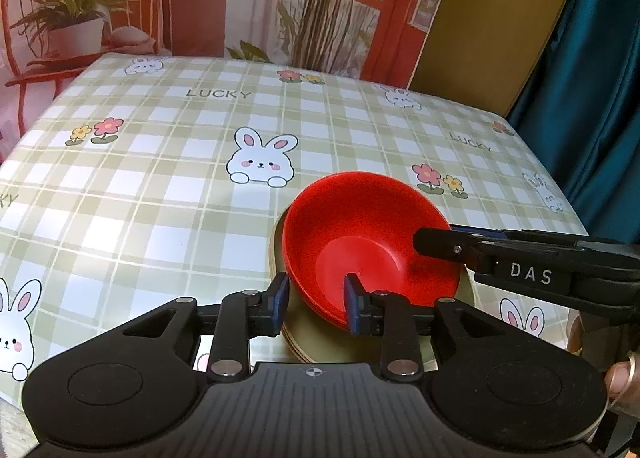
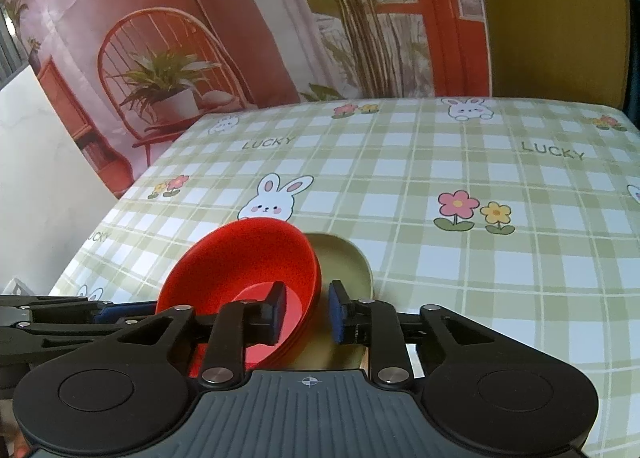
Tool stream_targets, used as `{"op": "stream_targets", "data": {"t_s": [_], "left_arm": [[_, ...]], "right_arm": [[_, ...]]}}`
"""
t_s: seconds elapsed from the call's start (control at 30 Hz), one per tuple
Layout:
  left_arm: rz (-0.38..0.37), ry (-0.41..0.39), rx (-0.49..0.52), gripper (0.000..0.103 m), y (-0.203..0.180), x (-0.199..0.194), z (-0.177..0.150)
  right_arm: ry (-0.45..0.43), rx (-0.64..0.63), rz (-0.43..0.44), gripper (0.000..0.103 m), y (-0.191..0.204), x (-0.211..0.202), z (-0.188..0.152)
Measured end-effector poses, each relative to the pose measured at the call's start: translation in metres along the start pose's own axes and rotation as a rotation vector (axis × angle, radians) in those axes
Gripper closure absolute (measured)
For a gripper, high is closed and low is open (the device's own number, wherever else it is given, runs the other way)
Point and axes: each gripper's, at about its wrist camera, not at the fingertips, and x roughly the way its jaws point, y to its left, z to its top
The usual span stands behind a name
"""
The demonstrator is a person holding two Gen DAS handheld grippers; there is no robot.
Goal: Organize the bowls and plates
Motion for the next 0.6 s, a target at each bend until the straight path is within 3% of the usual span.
{"op": "stream_targets", "data": {"t_s": [0.37,0.53,0.6], "left_arm": [[0.01,-0.09,-0.011,0.063,0.001,-0.025,0.011],[0.017,-0.164,0.007,0.061,-0.001,-0.049,0.024],[0.023,-0.203,0.016,0.059,-0.001,-0.062,0.031]], "right_arm": [[-0.062,-0.005,-0.025,0.074,-0.001,-0.025,0.014],[-0.111,-0.013,-0.042,0.073,0.0,-0.046,0.027],[-0.136,-0.016,-0.044,0.067,0.0,-0.057,0.035]]}}
